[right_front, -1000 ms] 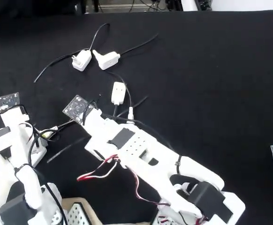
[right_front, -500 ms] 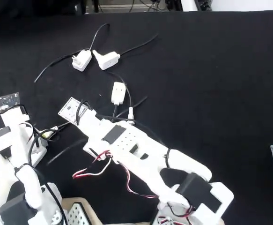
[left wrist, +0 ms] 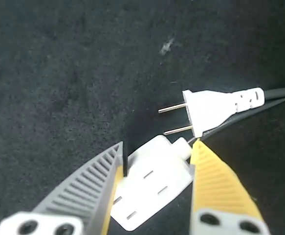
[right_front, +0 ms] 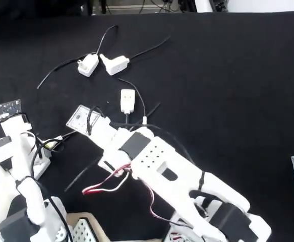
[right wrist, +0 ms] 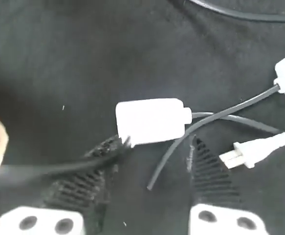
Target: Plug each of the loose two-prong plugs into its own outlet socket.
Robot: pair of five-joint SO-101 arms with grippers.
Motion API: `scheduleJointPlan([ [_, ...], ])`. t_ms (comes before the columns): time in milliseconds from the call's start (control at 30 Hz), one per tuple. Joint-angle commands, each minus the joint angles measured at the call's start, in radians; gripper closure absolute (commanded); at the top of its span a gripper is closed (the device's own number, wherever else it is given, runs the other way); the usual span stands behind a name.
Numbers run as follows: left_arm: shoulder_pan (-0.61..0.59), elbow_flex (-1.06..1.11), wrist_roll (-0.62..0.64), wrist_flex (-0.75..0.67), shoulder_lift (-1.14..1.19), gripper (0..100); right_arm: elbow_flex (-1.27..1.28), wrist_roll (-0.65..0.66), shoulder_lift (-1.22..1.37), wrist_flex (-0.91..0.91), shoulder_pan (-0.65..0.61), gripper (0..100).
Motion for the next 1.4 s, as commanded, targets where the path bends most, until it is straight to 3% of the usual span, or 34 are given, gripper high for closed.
scheduleJointPlan([
  [0, -0.012, 0.001, 0.002, -0.011, -0.023, 78, -0.091, 0.110, -0.031, 0.092, -0.006, 77.8],
  [300, -0.012, 0.001, 0.002, -0.011, -0.023, 78, -0.039, 0.526, -0.030, 0.176, 0.055, 77.5],
  [400, -0.012, 0.001, 0.002, -0.011, -0.023, 78, -0.033, 0.597, -0.030, 0.153, 0.071, 77.3],
  [633, -0.012, 0.001, 0.002, -0.011, -0.023, 78, -0.044, 0.621, 0.065, 0.112, 0.087, 57.0],
  [900, -0.012, 0.001, 0.000, -0.011, -0.023, 78, -0.163, 0.666, 0.321, 0.107, 0.086, 56.7],
  [1367, -0.012, 0.001, 0.000, -0.011, -0.023, 78, -0.186, 0.667, 0.529, -0.114, 0.083, 56.8],
])
